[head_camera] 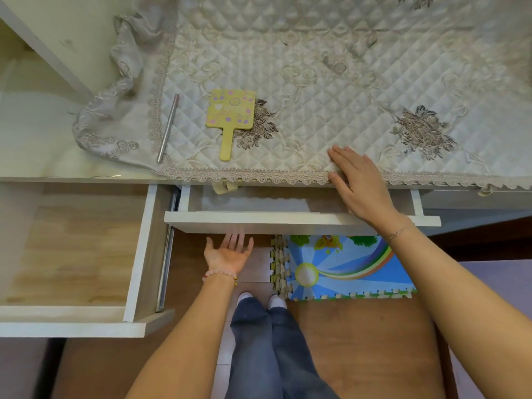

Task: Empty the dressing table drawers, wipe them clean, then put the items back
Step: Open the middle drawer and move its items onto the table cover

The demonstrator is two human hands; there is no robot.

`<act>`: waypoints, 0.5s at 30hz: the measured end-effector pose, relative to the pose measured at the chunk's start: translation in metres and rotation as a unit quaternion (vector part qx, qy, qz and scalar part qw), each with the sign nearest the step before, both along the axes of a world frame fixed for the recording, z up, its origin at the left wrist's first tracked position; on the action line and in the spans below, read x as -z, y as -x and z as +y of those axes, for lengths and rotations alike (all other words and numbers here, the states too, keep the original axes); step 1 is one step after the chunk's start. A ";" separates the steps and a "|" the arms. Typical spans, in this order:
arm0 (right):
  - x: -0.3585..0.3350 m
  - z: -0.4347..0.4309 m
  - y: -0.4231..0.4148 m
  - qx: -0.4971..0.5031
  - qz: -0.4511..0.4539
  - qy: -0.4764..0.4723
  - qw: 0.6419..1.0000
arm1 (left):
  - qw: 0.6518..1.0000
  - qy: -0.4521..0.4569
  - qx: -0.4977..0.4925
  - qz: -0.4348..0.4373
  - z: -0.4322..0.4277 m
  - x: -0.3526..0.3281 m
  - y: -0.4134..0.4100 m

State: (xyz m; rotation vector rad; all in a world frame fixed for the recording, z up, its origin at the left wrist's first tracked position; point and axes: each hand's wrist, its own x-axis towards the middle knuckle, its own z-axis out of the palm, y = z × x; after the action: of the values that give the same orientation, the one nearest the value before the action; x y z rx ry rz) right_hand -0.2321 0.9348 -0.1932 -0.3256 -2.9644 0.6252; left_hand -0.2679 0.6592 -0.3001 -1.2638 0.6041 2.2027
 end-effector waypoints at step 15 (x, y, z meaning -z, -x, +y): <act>-0.003 -0.003 -0.004 -0.009 -0.025 -0.018 0.999 | 0.995 0.058 0.002 -0.084 -0.056 -0.002 -0.101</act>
State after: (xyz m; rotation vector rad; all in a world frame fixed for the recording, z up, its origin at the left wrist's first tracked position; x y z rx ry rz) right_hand -0.2283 0.9322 -0.1902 -0.3149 -3.0254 0.5738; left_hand -0.1668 0.6036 -0.2983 -1.4883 0.6731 2.0570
